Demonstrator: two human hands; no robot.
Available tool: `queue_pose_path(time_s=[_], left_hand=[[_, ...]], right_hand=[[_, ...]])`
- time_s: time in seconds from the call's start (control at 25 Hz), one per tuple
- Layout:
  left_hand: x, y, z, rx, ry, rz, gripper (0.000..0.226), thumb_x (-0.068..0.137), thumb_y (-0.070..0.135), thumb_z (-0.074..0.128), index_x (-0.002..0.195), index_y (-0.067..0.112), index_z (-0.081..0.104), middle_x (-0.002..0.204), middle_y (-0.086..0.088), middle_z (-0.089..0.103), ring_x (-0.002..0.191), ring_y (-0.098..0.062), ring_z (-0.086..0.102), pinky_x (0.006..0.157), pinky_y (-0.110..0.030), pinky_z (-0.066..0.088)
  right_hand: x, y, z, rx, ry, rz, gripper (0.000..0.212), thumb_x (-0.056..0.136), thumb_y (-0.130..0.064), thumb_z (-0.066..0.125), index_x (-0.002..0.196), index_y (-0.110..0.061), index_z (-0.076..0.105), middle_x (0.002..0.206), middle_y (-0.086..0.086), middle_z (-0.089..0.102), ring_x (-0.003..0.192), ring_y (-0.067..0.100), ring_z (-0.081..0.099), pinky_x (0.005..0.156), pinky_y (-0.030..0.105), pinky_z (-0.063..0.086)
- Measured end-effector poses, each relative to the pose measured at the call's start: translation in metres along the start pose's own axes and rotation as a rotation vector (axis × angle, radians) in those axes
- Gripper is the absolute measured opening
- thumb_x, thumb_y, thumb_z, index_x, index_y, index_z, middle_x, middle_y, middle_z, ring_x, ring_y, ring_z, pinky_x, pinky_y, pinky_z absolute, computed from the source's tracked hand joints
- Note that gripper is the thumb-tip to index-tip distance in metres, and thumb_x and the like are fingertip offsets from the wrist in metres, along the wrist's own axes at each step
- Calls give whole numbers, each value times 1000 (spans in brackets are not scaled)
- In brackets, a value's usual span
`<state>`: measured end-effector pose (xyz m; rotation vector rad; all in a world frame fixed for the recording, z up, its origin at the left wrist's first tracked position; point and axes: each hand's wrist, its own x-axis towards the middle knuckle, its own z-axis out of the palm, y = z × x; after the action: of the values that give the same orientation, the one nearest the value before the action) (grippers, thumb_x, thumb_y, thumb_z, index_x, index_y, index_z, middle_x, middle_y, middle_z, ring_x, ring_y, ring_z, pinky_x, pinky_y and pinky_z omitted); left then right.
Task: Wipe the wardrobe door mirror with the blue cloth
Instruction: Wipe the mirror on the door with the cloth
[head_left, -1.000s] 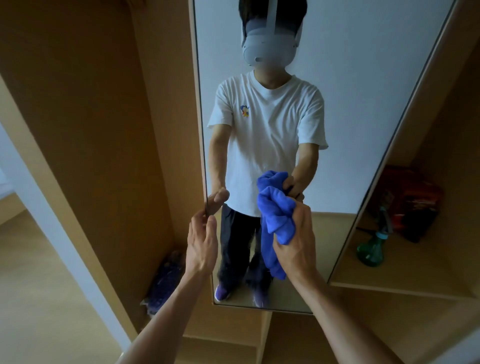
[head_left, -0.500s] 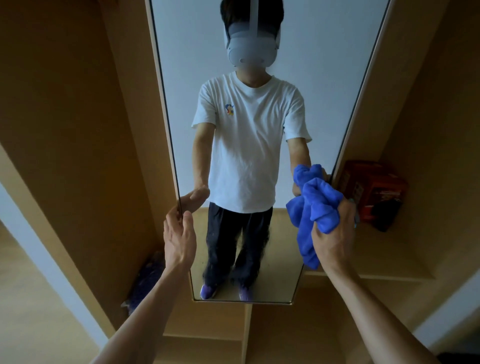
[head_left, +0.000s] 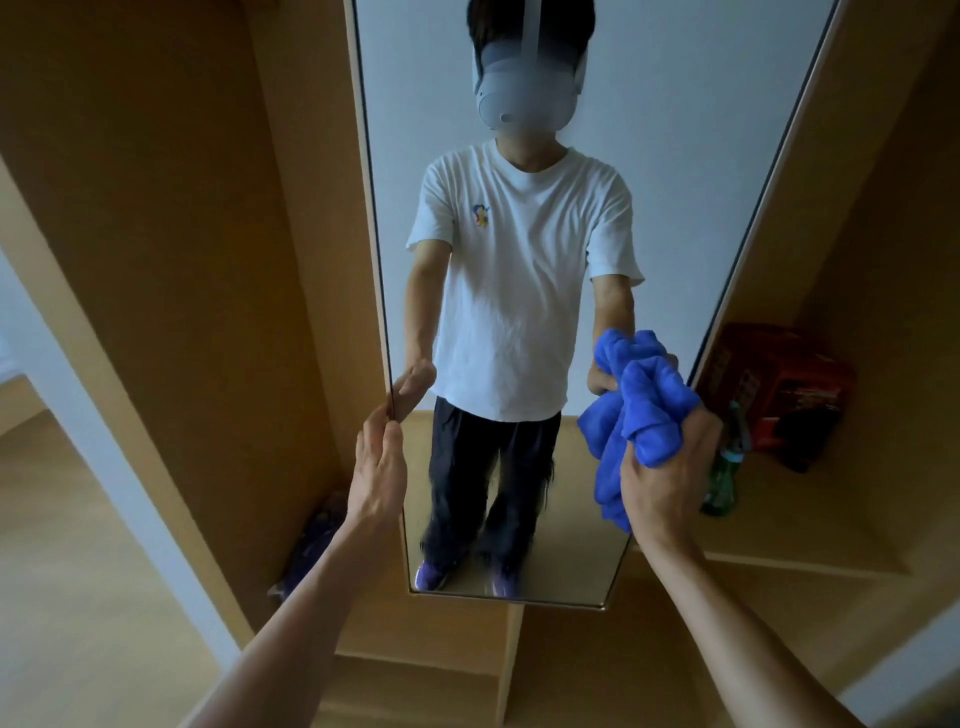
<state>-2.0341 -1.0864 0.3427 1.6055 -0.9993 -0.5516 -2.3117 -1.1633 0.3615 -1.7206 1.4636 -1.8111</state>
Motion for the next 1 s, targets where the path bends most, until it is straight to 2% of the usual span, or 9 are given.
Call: queue_pose_path(time_s=[0.08, 0.16, 0.24, 0.36, 0.52, 0.6, 0.72, 0.84, 1.0], left_hand=[[-1, 1, -3, -6, -17, 5, 44, 111, 38, 23, 153, 33, 33, 157, -3, 37, 133, -19, 41, 105, -39, 35], [0, 0, -7, -2, -34, 5, 44, 111, 39, 22, 152, 33, 34, 157, -2, 38, 130, -16, 41, 103, -37, 35], [0, -1, -11, -10, -54, 5, 43, 111, 40, 22, 151, 32, 36, 156, 0, 41, 127, -11, 41, 101, -34, 34], [-1, -4, -16, -36, -82, 5, 44, 110, 44, 21, 148, 33, 40, 153, 2, 44, 128, -10, 42, 102, -33, 34], [3, -9, -23, -84, -105, 10, 43, 110, 42, 23, 144, 30, 47, 144, 1, 52, 133, -17, 47, 116, -44, 36], [5, -11, -27, -113, -136, 5, 42, 111, 41, 24, 142, 29, 49, 141, 1, 55, 133, -18, 48, 115, -46, 36], [7, -14, -32, -138, -197, 4, 39, 111, 42, 22, 134, 32, 53, 135, 3, 58, 128, -16, 52, 113, -46, 39], [9, -18, -37, -158, -246, -2, 46, 111, 45, 17, 122, 27, 57, 125, -1, 60, 121, -17, 55, 112, -45, 40], [10, -21, -39, -234, -279, -42, 48, 107, 56, 14, 120, 40, 57, 130, 3, 63, 123, -12, 56, 113, -42, 41]], right_hand=[[-9, -9, 13, -39, -59, 21, 62, 91, -66, 51, 107, -7, 53, 99, 6, 60, 83, 27, 62, 67, 42, 56], [-24, -19, 26, -115, -25, -39, 38, 88, -42, 61, 114, -16, 51, 105, -8, 53, 81, 17, 55, 69, 26, 52], [-34, -28, 42, -137, -77, -48, 35, 87, -38, 59, 116, -18, 52, 109, -8, 55, 84, 18, 58, 68, 25, 52], [-39, -47, 66, -162, -241, -24, 43, 96, -50, 47, 110, -10, 56, 102, 5, 64, 83, 27, 66, 62, 30, 55], [-59, -68, 89, -253, -275, -169, 38, 87, -25, 54, 123, -13, 54, 119, 4, 58, 91, 21, 61, 71, 30, 54], [-69, -80, 103, -269, -278, -195, 34, 93, -24, 59, 123, -9, 54, 112, 11, 57, 88, 22, 62, 66, 37, 58], [-80, -90, 121, -375, -287, -419, 40, 89, -20, 66, 126, -9, 56, 107, 7, 57, 90, 21, 59, 63, 31, 55], [-85, -89, 126, -539, -371, -683, 46, 87, -23, 59, 132, -12, 56, 109, 8, 57, 91, 23, 55, 70, 35, 51], [-82, -85, 124, -612, -399, -763, 51, 84, -27, 71, 132, -16, 57, 113, 8, 57, 92, 24, 53, 77, 37, 48]])
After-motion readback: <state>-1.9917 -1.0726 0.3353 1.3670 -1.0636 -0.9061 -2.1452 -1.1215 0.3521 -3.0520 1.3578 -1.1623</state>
